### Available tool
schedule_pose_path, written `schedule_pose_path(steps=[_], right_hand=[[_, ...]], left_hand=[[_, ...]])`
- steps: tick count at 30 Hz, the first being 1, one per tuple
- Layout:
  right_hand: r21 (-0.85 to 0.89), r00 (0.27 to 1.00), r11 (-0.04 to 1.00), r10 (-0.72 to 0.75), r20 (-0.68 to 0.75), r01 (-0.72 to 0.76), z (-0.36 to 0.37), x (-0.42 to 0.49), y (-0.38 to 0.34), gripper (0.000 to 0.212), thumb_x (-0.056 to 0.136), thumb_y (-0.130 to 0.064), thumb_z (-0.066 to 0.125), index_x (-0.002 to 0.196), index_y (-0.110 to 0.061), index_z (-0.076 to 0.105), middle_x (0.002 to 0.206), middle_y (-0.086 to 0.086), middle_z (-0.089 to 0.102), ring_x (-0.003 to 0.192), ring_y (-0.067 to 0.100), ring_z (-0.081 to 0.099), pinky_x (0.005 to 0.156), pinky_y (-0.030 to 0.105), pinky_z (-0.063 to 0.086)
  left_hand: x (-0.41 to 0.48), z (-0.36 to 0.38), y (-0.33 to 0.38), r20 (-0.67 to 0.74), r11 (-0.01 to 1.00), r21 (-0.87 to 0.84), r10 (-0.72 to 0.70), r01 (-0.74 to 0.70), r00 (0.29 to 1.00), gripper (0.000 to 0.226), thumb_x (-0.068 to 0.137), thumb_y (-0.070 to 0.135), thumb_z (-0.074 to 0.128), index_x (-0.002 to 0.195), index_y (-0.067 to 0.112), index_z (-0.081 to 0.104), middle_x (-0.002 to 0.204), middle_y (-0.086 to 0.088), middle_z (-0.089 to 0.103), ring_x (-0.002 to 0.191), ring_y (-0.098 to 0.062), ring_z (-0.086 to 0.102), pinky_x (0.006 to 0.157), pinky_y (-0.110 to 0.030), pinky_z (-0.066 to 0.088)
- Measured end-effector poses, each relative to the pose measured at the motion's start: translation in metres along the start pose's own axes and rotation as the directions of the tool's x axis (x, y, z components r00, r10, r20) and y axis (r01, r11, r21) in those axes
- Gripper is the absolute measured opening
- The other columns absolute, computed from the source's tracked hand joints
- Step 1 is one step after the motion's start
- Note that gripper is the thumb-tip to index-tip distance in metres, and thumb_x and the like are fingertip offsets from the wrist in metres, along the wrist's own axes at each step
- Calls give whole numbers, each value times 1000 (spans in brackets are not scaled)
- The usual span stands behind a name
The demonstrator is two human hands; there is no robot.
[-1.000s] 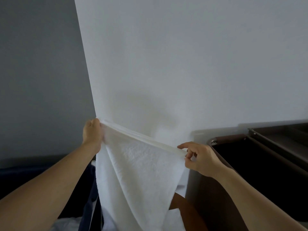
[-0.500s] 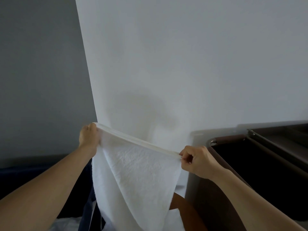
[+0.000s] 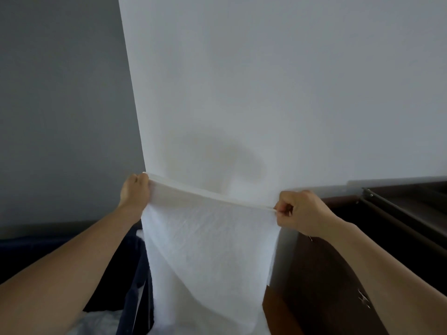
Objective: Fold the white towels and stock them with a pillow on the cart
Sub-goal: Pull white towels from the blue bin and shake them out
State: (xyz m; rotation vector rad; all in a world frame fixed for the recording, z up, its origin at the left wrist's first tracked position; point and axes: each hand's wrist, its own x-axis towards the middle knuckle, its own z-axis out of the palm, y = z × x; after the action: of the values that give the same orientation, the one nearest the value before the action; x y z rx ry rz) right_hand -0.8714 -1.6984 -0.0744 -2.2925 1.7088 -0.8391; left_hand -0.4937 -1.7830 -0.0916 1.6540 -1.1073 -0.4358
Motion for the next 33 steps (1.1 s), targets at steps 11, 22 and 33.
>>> schedule_pose_path(steps=[11, 22, 33], right_hand=[[-41, 981, 998, 47, 186, -40, -2, 11, 2, 26, 84, -52, 71, 101, -36, 60, 78, -6, 63, 71, 8, 58, 74, 28, 52], [-162, 960, 978, 166, 225, -131, -13, 25, 3, 38, 91, -51, 63, 82, -16, 51, 92, 1, 57, 72, 11, 62, 71, 31, 46], [-155, 928, 961, 265, 261, -230, -23, 44, 5, 37, 95, -37, 63, 81, -3, 60, 68, 7, 64, 57, 15, 55, 61, 28, 40]], left_hand=[[-17, 3, 35, -52, 981, -193, -13, 3, 999, 30, 98, 9, 31, 69, 15, 28, 68, -1, 25, 58, -15, 20, 48, -25, 23], [-27, -7, 55, -24, 948, -305, 85, -88, 996, 24, 91, 11, 32, 70, 20, 24, 68, 1, 20, 61, -14, 16, 55, -29, 15], [-1, -36, 43, 550, 993, -102, 104, -57, 829, 17, 98, 8, 45, 83, 1, 49, 85, -15, 51, 73, -24, 51, 66, -34, 43]])
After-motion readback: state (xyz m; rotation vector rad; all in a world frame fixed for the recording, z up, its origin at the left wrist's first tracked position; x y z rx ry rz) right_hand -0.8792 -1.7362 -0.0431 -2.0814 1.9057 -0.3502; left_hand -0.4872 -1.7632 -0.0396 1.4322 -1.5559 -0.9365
